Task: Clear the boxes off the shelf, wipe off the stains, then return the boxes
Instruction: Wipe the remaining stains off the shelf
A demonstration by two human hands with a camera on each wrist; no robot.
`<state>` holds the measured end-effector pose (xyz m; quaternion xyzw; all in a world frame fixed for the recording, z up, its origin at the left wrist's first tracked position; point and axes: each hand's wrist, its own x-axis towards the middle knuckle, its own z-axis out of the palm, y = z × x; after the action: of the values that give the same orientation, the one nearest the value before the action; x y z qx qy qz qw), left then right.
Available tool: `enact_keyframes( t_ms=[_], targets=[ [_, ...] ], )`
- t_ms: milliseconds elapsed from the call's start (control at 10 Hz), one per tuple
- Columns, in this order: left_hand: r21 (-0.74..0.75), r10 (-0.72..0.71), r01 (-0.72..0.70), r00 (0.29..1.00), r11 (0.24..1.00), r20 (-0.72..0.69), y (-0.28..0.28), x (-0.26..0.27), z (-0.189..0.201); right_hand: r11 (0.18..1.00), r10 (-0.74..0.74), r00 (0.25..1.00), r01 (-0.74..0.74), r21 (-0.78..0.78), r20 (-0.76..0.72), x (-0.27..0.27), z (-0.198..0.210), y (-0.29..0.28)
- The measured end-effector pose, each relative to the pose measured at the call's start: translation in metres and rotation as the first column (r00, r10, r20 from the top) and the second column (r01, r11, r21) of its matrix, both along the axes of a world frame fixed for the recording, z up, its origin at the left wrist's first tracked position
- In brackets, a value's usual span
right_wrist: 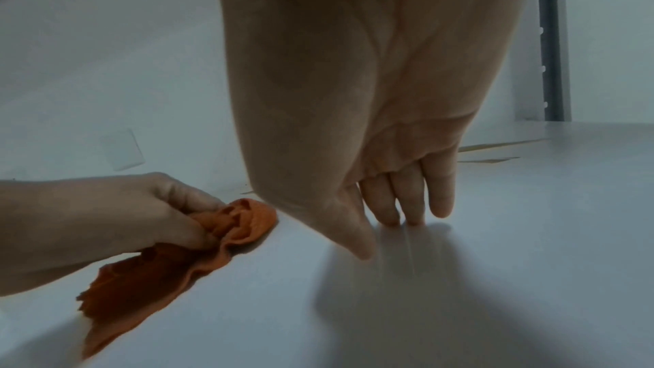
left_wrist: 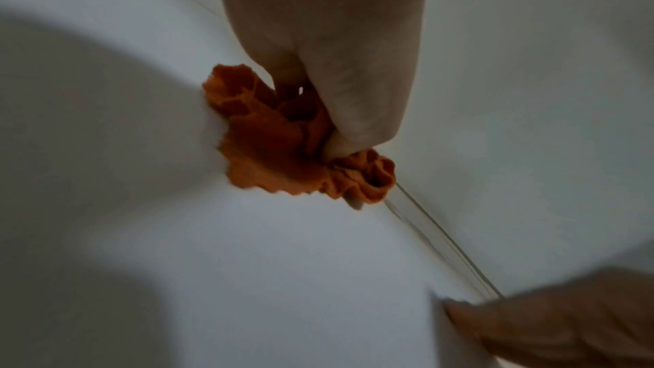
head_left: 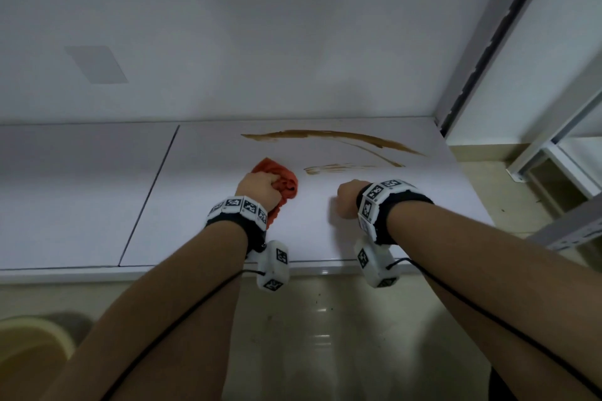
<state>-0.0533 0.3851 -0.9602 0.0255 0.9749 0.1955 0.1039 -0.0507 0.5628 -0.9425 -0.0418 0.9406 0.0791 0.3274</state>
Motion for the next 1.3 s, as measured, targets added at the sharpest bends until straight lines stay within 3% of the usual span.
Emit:
enact_keyframes(
  t_ms=[200, 300, 500, 600, 700, 800, 1000, 1100, 1200, 1300],
  targets=[
    [-0.050, -0.286, 0.290, 0.955, 0.956, 0.079, 0.040, 0.006, 0.019, 0.999, -0.014, 0.998, 0.011, -0.053, -0.066, 0.010, -0.001, 0.006],
    [0.079, -0.218, 0.213, 0.973, 0.974, 0.074, 0.031, 0.002, 0.031, 0.998, -0.037, 0.993, 0.031, -0.055, -0.111, 0.014, 0.003, 0.006],
    [-0.018, -0.020, 0.018, 0.996, 1.000, -0.086, -0.025, -0.005, 0.020, 0.987, -0.080, 0.935, 0.027, -0.156, -0.345, 0.009, 0.024, -0.004],
    [-0.058, 0.040, -0.043, 0.998, 0.997, -0.053, -0.043, -0.006, 0.008, 0.971, 0.014, 0.917, -0.108, -0.215, -0.399, 0.006, 0.016, -0.018],
    [-0.102, 0.040, -0.042, 0.999, 0.994, -0.021, -0.045, -0.004, -0.001, 0.926, 0.125, 0.923, -0.240, -0.292, -0.363, 0.006, 0.005, -0.034],
    [-0.172, 0.046, -0.044, 0.999, 0.984, 0.011, -0.037, -0.002, -0.004, 0.934, 0.211, 0.946, -0.269, -0.235, -0.244, 0.006, -0.007, -0.049],
    [-0.253, 0.067, -0.070, 0.998, 0.965, -0.021, -0.033, -0.009, -0.011, 0.926, 0.299, 0.922, -0.342, -0.157, -0.244, -0.004, -0.016, -0.050],
    [-0.235, 0.108, -0.107, 0.994, 0.966, -0.007, -0.032, -0.010, -0.010, 0.892, 0.335, 0.915, -0.385, -0.237, -0.225, -0.005, -0.018, -0.036],
    [-0.197, 0.144, -0.146, 0.989, 0.970, -0.021, -0.033, -0.011, -0.010, 0.860, 0.028, 0.993, -0.080, -0.504, -0.111, -0.010, -0.020, -0.011],
    [-0.159, 0.184, -0.186, 0.983, 0.970, -0.023, -0.031, -0.011, -0.011, 0.851, 0.004, 0.996, -0.053, -0.522, -0.095, -0.006, -0.022, 0.000]
  ],
)
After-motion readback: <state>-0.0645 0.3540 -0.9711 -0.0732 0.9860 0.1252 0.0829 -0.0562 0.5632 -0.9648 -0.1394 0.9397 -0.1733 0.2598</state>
